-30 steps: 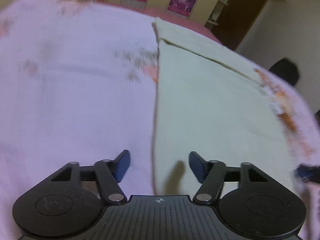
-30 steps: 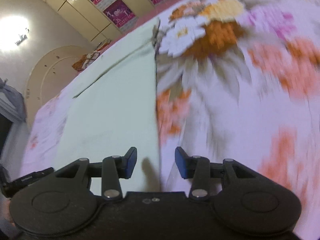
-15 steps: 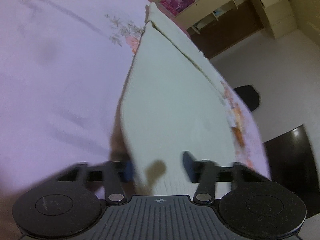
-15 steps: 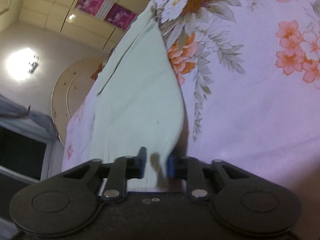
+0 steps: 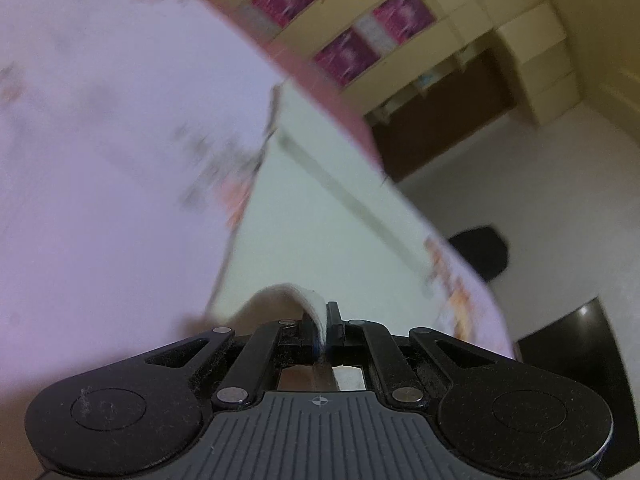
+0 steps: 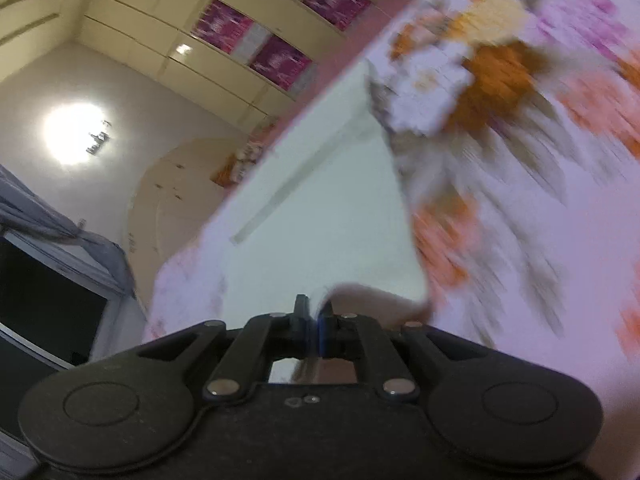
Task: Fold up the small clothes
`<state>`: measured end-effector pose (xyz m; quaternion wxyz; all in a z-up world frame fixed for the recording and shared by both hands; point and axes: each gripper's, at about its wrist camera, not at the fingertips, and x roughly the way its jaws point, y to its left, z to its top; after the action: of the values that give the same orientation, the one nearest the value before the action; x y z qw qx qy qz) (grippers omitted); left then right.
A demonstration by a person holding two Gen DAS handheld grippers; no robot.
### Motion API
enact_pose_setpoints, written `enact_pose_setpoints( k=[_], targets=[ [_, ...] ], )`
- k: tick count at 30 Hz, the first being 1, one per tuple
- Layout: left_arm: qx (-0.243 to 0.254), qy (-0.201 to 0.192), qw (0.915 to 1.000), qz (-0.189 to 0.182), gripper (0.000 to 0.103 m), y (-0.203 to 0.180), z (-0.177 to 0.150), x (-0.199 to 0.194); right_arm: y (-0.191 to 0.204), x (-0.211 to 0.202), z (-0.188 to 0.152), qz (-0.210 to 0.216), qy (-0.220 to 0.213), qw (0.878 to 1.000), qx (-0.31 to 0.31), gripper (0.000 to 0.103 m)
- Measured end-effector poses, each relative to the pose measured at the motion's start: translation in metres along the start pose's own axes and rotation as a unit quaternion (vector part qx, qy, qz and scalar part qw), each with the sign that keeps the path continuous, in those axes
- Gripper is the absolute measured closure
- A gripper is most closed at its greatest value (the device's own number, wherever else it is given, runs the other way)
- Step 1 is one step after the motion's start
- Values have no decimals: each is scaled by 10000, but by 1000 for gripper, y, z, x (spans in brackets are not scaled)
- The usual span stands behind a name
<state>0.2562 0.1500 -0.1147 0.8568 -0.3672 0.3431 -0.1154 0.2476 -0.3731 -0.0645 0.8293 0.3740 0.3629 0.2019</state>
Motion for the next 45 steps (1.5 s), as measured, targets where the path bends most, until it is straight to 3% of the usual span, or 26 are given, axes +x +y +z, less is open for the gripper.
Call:
enact_pose_setpoints(
  k=[7,13,20,23,24,25,26,27,29,31,33,35,38,41,43,45],
  targets=[
    [289,-356,9989,-13,100,-36,99,58,25,49,90,127,-227,9995,-195,98],
    [398,-258,9985,276,100,-39,164,136,5,114,169,242,-180,9995,93,98],
    [478,77,9961,738,100,-32,197,216,-42,181,207,201,0,9966,795,98],
    [368,-105,9968,700,100,-22,202,235,-61,205,218,252,67,9940,1060,97],
    [229,-203,9977,604,100,-17,204,238,-67,212,222,362,40,9932,1105,93],
    [55,-272,9984,485,99,-13,205,240,-70,214,225,415,-85,9935,1060,82],
    [-76,-341,9986,401,92,-11,205,241,-72,214,228,384,-295,9940,979,71],
    [-77,-410,9985,341,56,-10,204,241,-73,211,230,281,-543,9940,903,47],
    [297,-866,9944,524,8,-17,199,233,-73,205,231,223,-802,9945,641,44],
    [801,-916,9905,642,11,-21,198,235,-68,199,230,192,-837,9958,317,48],
    [1249,-729,9855,887,33,-29,199,244,-59,197,228,50,-778,9968,-151,55],
    [1747,-453,9765,1175,45,-39,198,255,-48,201,225,-127,-641,9962,-579,60],
    [2424,-85,9572,1580,47,-53,194,269,-30,213,221,-482,-373,9917,-1134,64],
    [2823,145,9417,1825,59,-62,191,273,-14,229,215,-1043,-41,9804,-1671,69],
    [2928,171,9381,1842,97,-69,190,269,-6,233,210,-1224,86,9740,-1902,84],
    [2952,87,9369,1871,100,-79,191,261,4,236,206,-1414,72,9655,-2186,99]
  ],
)
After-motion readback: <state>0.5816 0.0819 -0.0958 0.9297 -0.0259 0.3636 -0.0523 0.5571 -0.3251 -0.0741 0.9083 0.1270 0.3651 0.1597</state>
